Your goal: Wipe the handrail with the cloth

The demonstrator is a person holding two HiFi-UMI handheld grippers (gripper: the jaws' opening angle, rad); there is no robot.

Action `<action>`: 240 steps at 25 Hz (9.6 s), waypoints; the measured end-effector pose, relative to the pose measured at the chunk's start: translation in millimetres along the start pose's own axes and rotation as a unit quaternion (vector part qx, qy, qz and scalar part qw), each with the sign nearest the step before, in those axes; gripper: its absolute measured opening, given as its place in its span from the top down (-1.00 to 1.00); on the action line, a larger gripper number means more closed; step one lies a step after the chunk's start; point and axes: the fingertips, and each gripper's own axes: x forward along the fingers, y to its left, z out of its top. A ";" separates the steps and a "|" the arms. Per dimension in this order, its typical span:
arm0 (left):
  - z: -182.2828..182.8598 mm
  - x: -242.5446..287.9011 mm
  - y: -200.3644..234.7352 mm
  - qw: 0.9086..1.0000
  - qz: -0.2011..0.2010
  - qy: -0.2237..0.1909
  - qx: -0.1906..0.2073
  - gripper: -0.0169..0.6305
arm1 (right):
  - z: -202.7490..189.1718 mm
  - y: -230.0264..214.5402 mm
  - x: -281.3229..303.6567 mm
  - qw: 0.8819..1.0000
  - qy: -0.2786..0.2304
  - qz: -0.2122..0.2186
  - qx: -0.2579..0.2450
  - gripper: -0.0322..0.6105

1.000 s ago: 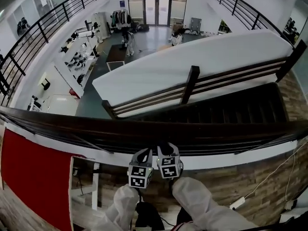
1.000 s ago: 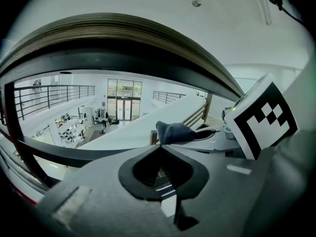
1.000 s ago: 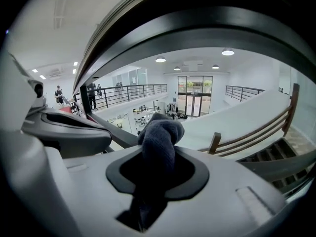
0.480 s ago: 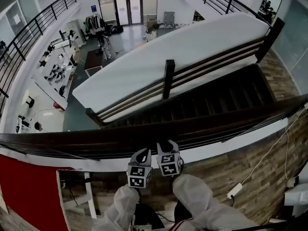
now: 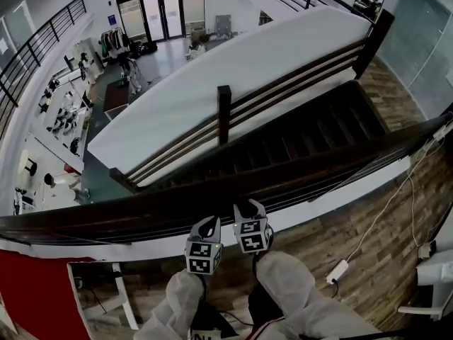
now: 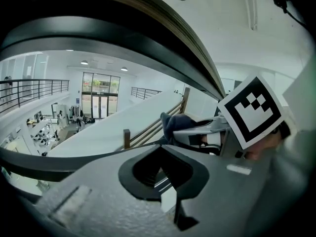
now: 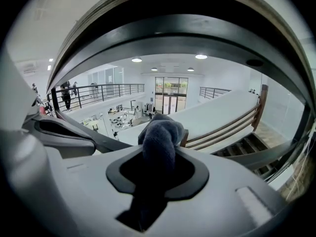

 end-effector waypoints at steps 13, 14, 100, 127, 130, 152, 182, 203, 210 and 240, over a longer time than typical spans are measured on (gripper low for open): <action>9.3 70.5 -71.7 1.000 0.011 -0.002 0.002 0.94 | -13.7 -114.0 -10.5 1.000 -0.006 -0.004 -0.001 0.61; 10.6 76.7 -78.9 1.000 0.013 -0.003 -0.002 0.94 | -14.3 -122.2 -10.7 1.000 -0.006 -0.001 -0.001 0.61; -160.8 -339.6 314.0 0.946 0.297 -0.053 -0.117 0.94 | -17.4 464.9 18.3 0.953 -0.087 0.204 -0.208 0.61; -227.2 -299.1 406.6 0.946 0.287 -0.083 -0.127 0.94 | -41.9 577.0 186.2 0.967 0.016 0.232 -0.106 0.61; -235.8 -284.4 383.5 0.939 0.301 -0.079 -0.144 0.94 | -52.7 551.0 183.2 0.963 0.016 0.238 -0.123 0.61; -219.5 -288.9 341.4 0.946 0.280 -0.061 -0.151 0.94 | -54.7 450.5 151.2 0.980 0.044 0.168 -0.098 0.60; -166.9 -74.2 130.2 0.990 0.122 -0.003 -0.070 0.94 | -99.2 154.8 90.2 0.997 0.021 0.071 -0.026 0.60; -134.1 66.2 -30.8 0.999 0.019 0.011 -0.031 0.94 | -133.5 -66.1 51.4 0.999 0.012 -0.017 0.024 0.61; -120.5 102.6 -76.4 1.000 -0.008 0.010 -0.020 0.94 | -143.0 -133.6 35.1 0.998 0.008 -0.047 0.031 0.61; -100.3 273.0 -288.2 0.991 -0.123 0.020 0.054 0.94 | -207.6 -464.4 -19.1 0.984 -0.002 -0.171 0.060 0.61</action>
